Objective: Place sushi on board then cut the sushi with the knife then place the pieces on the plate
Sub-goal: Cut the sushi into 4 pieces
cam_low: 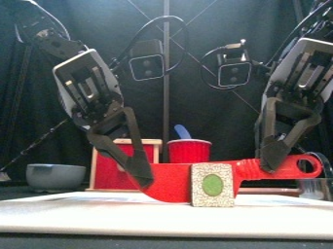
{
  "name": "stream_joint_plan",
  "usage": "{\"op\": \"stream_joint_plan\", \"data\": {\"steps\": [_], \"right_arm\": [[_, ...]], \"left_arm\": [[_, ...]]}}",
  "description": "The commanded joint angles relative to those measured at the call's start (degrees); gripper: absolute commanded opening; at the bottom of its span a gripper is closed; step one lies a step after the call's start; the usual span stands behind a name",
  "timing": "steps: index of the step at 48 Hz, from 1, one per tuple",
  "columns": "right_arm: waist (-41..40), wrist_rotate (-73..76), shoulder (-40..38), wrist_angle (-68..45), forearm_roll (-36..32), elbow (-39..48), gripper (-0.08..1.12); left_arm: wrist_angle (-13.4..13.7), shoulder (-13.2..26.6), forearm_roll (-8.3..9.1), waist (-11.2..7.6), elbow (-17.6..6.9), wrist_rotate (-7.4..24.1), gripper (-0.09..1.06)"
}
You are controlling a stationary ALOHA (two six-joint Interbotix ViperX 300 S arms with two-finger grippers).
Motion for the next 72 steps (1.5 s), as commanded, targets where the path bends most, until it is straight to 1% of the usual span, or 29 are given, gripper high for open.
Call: {"op": "stream_joint_plan", "data": {"steps": [1, 13, 22, 32, 37, 43, 45, 47, 50, 53, 59, 66, 69, 72], "right_arm": [[1.58, 0.09, -0.62, 0.18, 0.88, -0.62, 0.36], [3.25, 0.09, -0.88, 0.70, 1.93, -1.93, 0.36], [2.90, 0.00, -1.85, 1.32, 1.05, -1.93, 0.36], [2.29, 0.00, -5.63, 3.08, -1.23, -2.29, 0.36], [1.23, 0.00, -9.14, 4.04, -3.43, -2.37, 0.36], [-0.18, 0.00, -12.92, 4.92, -4.31, -2.11, 0.36], [-0.62, 0.00, -13.97, 5.01, -4.31, -2.02, 0.36], [-0.88, 0.00, -14.85, 5.10, -4.48, -1.76, 0.36], [-1.23, 0.00, -16.26, 5.45, -4.75, -1.32, 0.36], [-1.32, 0.09, -17.23, 5.54, -4.83, -0.79, 0.36], [-1.41, 0.09, -18.63, 5.54, -4.66, 0.70, 0.36], [-1.41, 0.09, -20.48, 5.71, -4.48, 2.20, 0.36], [-1.41, 0.09, -21.27, 5.71, -4.31, 2.99, 0.35], [-1.41, 0.09, -22.06, 5.80, -4.31, 3.69, 0.35]], "left_arm": [[0.18, -0.70, -0.26, -0.97, -0.62, -0.09, 0.32], [0.18, -1.05, -0.53, -2.20, -1.14, 0.00, 0.32], [0.35, -1.32, -0.44, -2.20, -1.14, 0.09, 0.32], [0.26, -3.60, -0.18, -1.67, -0.79, 0.44, 0.33], [0.18, -5.27, 1.23, -1.05, -0.26, 0.44, 0.37], [0.09, -7.12, 3.25, -0.09, 0.09, 0.44, 0.44], [-0.09, -7.56, 4.31, 0.53, 0.35, 0.44, 0.48], [-0.26, -7.82, 4.83, 0.88, 0.53, 0.44, 0.51], [-0.62, -8.44, 6.06, 1.85, 0.88, 0.44, 0.57], [-0.79, -8.96, 6.86, 2.90, 1.32, 0.35, 0.62], [-0.97, -10.55, 8.00, 5.01, 2.02, 0.44, 0.70], [-1.93, -12.39, 9.76, 6.50, 3.25, 0.26, 0.72], [-2.90, -12.92, 10.11, 7.03, 3.78, 0.26, 0.72], [-4.22, -13.45, 10.02, 7.65, 4.66, 0.18, 0.72]]}}
